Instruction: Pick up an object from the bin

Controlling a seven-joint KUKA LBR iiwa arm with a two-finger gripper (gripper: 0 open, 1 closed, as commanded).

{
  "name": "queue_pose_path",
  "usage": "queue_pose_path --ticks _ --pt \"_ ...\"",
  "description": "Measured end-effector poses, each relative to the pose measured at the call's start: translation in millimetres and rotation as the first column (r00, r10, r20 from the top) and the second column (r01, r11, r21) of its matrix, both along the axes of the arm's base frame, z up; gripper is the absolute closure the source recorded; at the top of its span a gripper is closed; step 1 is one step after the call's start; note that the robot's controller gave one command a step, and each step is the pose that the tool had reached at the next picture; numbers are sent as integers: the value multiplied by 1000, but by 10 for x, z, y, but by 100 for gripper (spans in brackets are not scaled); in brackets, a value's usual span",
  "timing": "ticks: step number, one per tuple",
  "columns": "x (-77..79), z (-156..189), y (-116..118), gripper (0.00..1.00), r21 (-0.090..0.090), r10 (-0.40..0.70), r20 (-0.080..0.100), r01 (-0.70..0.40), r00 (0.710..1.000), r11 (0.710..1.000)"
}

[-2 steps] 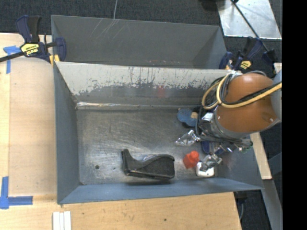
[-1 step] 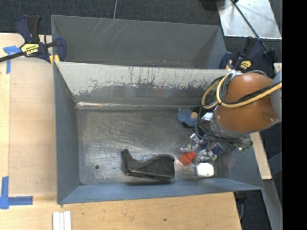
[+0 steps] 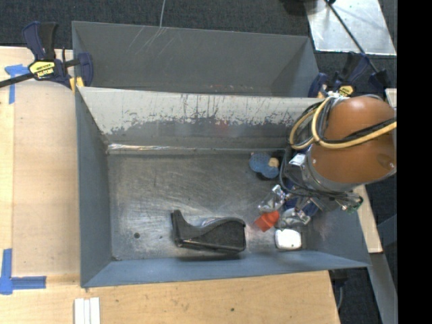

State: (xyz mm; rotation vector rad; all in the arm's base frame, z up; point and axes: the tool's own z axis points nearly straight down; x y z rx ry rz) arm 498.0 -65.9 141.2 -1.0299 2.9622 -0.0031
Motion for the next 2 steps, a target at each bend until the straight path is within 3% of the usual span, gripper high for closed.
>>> queue_pose_path --ticks 1,2 --pt "66 -421 57 100 -1 148 4 -148 989 989" --pt "-126 -230 207 100 1 150 -6 -150 989 989"
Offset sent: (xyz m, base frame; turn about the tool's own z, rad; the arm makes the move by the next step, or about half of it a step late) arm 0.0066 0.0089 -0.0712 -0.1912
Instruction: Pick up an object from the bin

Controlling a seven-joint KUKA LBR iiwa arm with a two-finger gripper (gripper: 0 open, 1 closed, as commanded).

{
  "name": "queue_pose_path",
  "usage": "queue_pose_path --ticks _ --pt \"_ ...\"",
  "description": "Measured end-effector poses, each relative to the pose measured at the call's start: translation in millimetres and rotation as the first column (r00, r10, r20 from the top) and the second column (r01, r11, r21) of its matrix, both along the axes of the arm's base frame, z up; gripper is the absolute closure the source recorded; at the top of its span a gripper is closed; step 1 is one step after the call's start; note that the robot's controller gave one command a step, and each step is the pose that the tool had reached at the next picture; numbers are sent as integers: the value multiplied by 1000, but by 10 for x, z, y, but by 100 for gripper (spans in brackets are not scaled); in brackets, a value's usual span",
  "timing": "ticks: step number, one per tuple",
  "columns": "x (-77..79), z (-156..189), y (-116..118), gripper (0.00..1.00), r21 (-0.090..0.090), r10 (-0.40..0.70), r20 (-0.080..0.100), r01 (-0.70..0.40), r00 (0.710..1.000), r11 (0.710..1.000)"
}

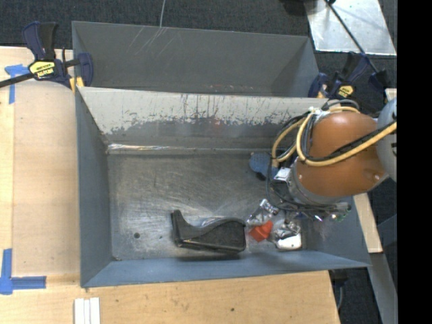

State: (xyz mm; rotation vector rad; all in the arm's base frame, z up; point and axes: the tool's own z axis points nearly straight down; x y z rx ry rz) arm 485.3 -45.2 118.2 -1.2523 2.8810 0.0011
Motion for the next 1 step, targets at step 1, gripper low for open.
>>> queue_pose_path --ticks 1 --pt "-6 396 27 100 0 -26 7 26 1000 1000"
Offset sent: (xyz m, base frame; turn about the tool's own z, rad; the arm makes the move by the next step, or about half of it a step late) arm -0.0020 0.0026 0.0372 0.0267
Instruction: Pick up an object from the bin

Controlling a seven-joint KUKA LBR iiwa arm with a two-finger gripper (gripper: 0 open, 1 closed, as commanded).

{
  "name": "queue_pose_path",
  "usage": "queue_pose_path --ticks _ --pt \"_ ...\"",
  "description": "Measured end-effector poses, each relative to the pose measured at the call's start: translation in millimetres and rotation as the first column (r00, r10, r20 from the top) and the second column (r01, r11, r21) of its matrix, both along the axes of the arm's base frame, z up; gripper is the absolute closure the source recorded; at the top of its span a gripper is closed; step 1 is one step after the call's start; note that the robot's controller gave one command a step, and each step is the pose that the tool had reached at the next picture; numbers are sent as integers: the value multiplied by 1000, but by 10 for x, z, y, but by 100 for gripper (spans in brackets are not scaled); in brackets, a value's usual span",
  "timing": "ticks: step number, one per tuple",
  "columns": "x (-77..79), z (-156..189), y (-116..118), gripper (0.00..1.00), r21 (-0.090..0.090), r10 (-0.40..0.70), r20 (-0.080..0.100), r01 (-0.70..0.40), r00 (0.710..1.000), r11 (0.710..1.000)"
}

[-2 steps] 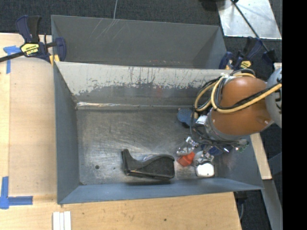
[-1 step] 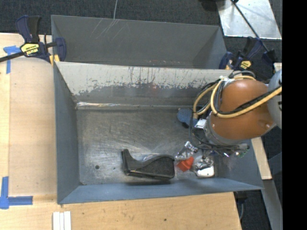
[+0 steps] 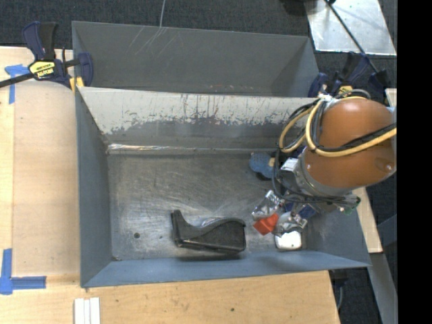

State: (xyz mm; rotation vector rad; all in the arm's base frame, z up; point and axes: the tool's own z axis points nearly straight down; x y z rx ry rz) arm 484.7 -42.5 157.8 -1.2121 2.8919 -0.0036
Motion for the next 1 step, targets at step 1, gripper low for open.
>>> queue_pose_path --ticks 1 --pt "41 -266 -79 100 1 7 -7 -7 1000 1000"
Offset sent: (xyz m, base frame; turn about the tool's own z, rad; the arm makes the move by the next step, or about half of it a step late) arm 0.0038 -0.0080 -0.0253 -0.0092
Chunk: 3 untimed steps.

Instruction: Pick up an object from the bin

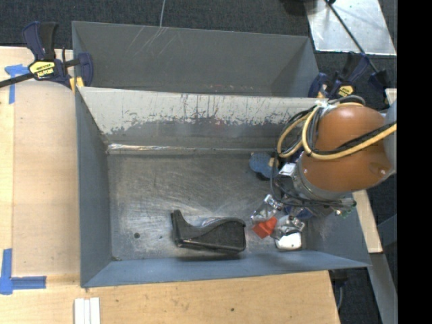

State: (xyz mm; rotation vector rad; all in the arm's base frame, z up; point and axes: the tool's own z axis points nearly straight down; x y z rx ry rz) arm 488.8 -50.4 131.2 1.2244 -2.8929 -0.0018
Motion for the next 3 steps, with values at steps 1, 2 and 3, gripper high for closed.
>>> queue_pose_path --ticks 1,2,3 --pt "10 113 -16 100 1 -66 6 66 998 998" --pt "29 535 66 100 0 -79 8 79 997 997" --pt "-17 1282 62 100 -1 -78 11 78 997 997"
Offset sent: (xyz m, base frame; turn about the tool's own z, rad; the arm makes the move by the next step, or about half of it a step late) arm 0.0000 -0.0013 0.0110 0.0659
